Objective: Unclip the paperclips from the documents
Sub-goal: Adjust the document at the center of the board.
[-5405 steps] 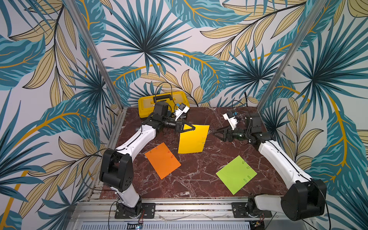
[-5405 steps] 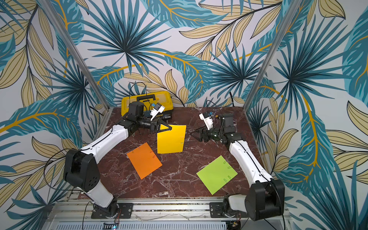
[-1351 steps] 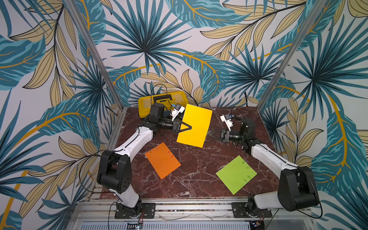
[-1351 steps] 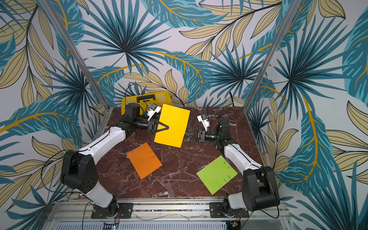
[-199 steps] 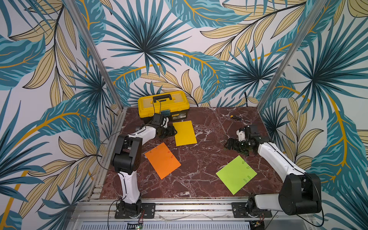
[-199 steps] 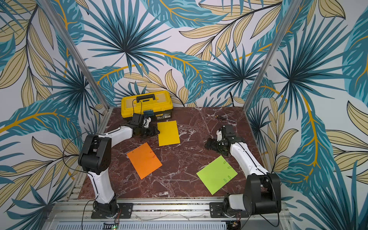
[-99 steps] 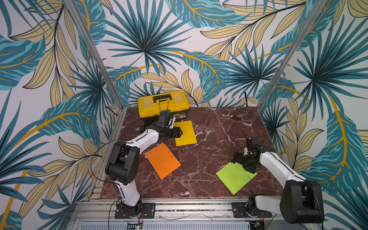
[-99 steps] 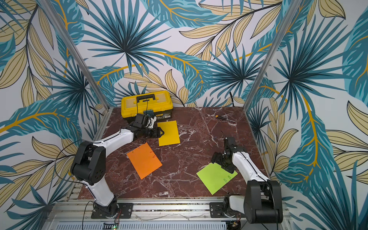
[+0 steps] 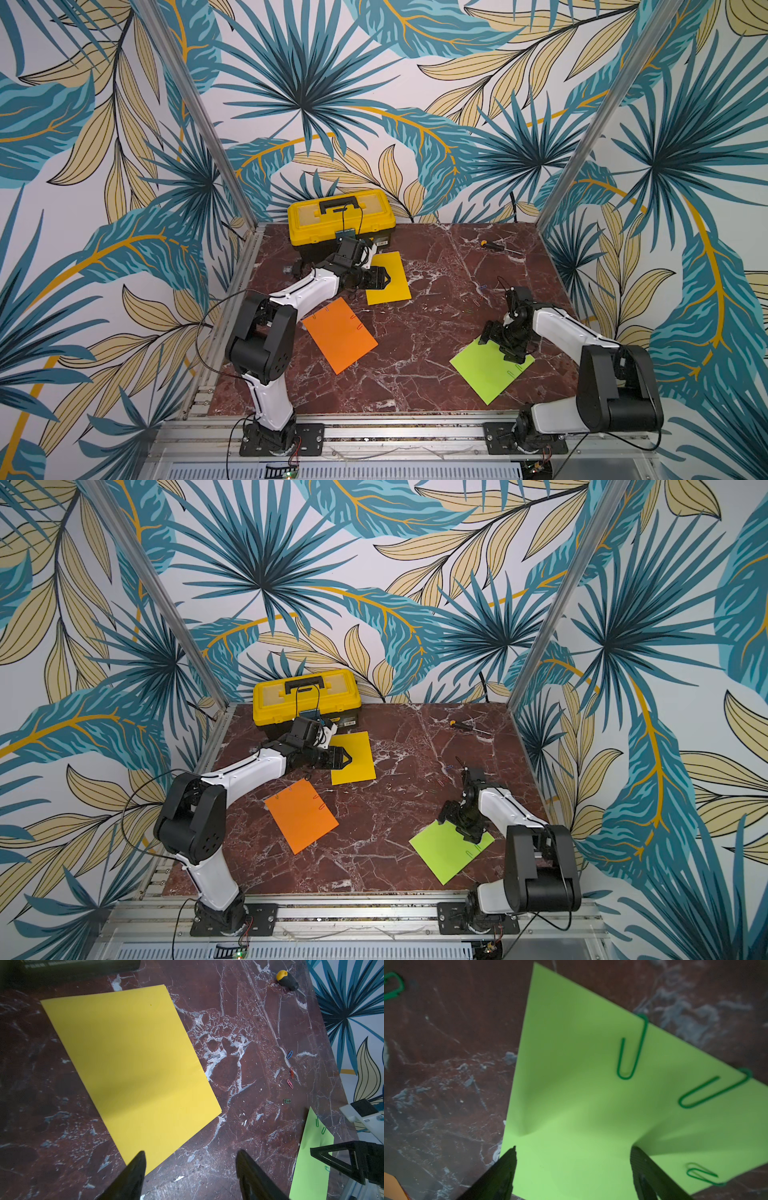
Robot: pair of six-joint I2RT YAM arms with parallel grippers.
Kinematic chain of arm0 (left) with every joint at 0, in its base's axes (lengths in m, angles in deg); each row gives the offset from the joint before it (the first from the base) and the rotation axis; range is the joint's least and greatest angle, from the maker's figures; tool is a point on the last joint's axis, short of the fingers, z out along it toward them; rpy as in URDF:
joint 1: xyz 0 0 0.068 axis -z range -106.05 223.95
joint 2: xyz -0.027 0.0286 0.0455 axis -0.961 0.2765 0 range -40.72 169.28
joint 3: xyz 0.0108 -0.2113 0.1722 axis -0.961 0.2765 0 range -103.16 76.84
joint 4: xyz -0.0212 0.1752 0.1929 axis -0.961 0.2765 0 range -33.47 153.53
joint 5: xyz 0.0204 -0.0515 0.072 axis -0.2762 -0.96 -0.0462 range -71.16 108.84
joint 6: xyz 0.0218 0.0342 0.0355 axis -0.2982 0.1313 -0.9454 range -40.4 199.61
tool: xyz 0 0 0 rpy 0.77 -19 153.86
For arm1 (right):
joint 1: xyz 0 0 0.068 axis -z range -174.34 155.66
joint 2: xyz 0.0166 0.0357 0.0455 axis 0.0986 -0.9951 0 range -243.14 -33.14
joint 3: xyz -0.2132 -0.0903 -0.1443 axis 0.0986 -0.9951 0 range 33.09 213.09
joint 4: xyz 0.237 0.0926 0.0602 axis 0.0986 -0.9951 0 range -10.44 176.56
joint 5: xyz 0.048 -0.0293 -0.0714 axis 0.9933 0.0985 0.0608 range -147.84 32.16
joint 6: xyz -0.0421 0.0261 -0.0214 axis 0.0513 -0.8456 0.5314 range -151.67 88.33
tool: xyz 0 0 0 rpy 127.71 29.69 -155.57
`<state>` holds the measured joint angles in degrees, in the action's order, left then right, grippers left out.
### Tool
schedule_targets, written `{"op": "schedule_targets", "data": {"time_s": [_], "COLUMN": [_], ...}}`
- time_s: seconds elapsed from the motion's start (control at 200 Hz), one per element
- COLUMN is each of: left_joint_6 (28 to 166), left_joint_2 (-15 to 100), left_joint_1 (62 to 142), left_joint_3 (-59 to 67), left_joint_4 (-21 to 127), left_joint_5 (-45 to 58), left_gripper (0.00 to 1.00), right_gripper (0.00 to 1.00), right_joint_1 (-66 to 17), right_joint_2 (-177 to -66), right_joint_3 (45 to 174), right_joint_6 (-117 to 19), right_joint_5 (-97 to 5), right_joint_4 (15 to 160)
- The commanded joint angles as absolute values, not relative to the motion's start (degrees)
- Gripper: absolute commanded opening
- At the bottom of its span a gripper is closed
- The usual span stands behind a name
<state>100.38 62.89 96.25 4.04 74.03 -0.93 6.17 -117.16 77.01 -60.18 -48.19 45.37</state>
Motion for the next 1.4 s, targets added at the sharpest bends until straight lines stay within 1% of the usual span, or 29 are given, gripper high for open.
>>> {"op": "schedule_targets", "data": {"time_s": [0.0,0.3,0.451,0.531,0.656,0.826,1.011,1.227,1.397], "left_joint_6": [99.31,99.34,99.41,99.47,99.29,97.97,98.00,97.80,97.28], "left_joint_2": [63.60,63.47,63.51,63.69,63.87,64.87,66.04,66.70,67.20], "left_joint_1": [96.36,96.68,97.05,97.45,98.21,100.45,102.61,104.08,104.79], "left_joint_3": [3.11,3.43,3.62,3.69,3.47,2.92,2.77,2.76,2.48], "left_joint_4": [74.03,74.03,74.10,74.06,74.12,74.36,74.51,75.33,76.25], "left_joint_5": [-1.73,-2.59,-3.37,-3.74,-5.62,-9.81,-11.56,-12.73,-13.58], "left_gripper": [0.70,0.70,0.70,0.70,0.70,0.70,0.70,0.69,0.69], "right_gripper": [0.85,0.84,0.84,0.84,0.86,0.87,0.86,0.85,0.83], "right_joint_1": [3.19,-7.42,-11.56,-12.60,-11.90,-6.21,-0.31,0.48,0.32], "right_joint_2": [-121.23,-129.29,-130.60,-128.60,-122.88,-118.67,-120.40,-124.89,-127.45], "right_joint_3": [78.15,88.17,90.94,91.30,91.20,88.81,86.19,85.43,84.95], "right_joint_6": [-60.01,-55.95,-53.33,-52.47,-52.57,-53.44,-53.82,-54.36,-54.25], "right_joint_5": [-45.76,-44.87,-43.91,-44.14,-49.53,-52.10,-50.14,-48.95,-44.18], "right_joint_4": [49.09,47.14,46.02,45.91,43.59,43.15,44.94,47.18,49.99]}}
